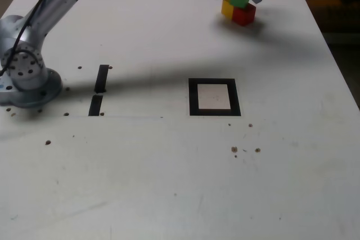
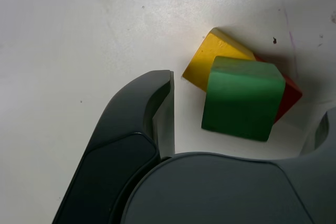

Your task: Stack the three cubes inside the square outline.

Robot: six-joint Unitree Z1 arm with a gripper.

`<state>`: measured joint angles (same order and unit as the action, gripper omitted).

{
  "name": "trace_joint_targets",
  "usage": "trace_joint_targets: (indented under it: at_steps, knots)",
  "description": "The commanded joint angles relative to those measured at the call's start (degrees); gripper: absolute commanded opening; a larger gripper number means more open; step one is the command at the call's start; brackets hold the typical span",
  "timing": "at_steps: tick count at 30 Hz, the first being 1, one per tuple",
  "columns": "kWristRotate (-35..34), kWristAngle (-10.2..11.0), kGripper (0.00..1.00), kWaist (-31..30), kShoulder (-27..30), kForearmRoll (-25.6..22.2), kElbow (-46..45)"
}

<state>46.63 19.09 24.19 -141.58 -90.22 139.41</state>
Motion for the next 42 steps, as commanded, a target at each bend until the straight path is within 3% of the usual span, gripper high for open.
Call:
trace_joint_targets:
  at_steps: [1, 9, 19, 27, 31, 38, 42]
  knots:
    - [-0.26, 0.04, 0.78, -0.01, -0.11, -0.07, 0.18]
    - [-1.43, 0.15, 0.45, 0.04, -0.69, 0.24, 0.77]
    - [-1.43, -0.77, 0.27, 0.09, -1.01, 0.36, 1.15]
    - [-1.26, -1.56, 0.22, 0.16, -0.51, -0.06, 1.81]
    - [-2.34, -1.27, 0.21, -0.49, 3.40, -1.60, 0.43]
    - [-11.86, -0.80, 0.21, -1.16, 17.68, -1.87, -17.20]
    - [-21.80, -2.77, 0.21, -1.16, 21.69, 0.10, -28.33]
